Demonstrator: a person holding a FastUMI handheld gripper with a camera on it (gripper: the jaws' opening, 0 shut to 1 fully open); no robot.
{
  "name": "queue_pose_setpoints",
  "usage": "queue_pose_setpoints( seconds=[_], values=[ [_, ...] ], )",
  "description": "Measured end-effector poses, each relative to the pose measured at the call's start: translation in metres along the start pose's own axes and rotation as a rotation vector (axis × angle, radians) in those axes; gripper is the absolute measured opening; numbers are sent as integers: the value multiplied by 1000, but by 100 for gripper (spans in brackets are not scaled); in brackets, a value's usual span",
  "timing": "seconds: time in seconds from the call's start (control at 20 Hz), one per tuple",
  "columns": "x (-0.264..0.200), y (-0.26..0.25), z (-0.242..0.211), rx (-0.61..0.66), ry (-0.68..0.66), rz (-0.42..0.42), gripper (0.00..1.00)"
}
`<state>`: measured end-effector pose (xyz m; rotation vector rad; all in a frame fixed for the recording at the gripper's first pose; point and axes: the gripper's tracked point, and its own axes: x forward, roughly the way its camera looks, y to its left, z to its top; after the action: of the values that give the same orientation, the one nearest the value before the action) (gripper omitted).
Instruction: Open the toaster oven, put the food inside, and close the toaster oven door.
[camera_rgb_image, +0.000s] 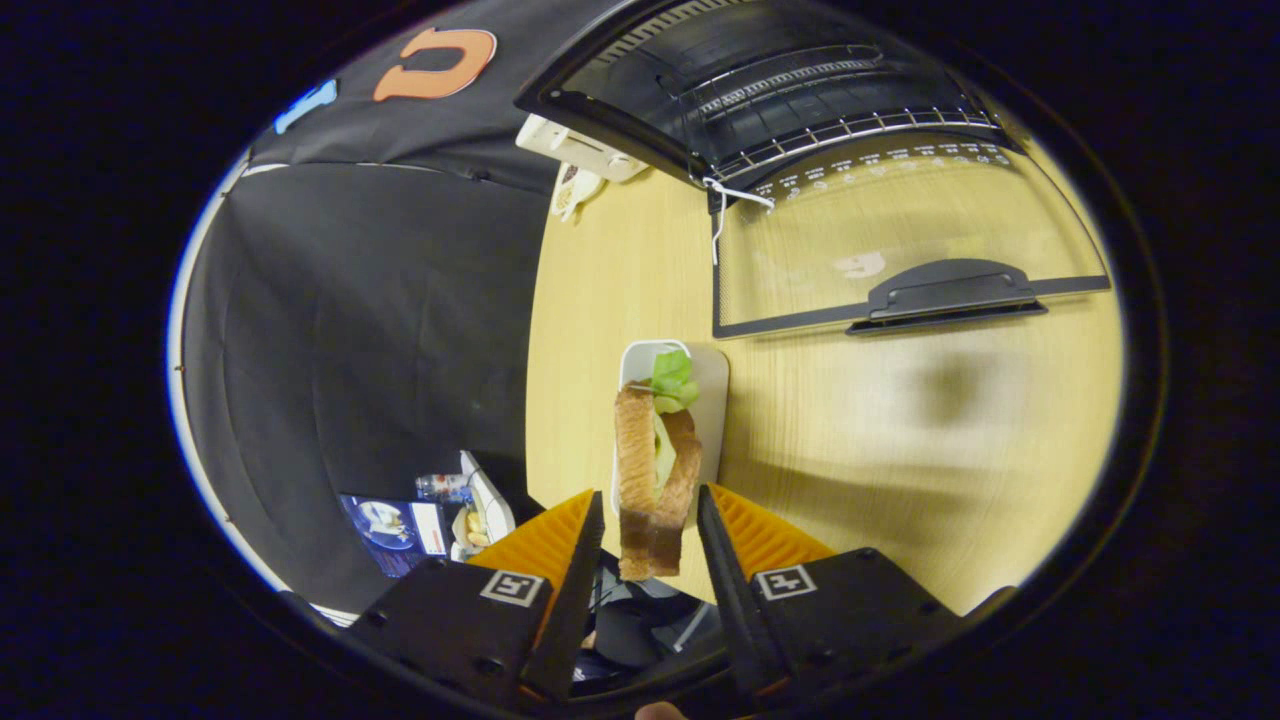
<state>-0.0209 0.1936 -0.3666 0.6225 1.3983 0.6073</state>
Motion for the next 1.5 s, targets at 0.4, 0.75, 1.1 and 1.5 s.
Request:
queue_pose_setpoints(
  seconds=[0.4,0.75,1.1,1.5],
  values=[
    [-25,23,1,18,-22,40,32],
    [-116,48,35,46,-226,140,31],
    [-160,0,112,160,-537,140,31],
    [-136,-48,198,388,-796,237,31]
  ],
)
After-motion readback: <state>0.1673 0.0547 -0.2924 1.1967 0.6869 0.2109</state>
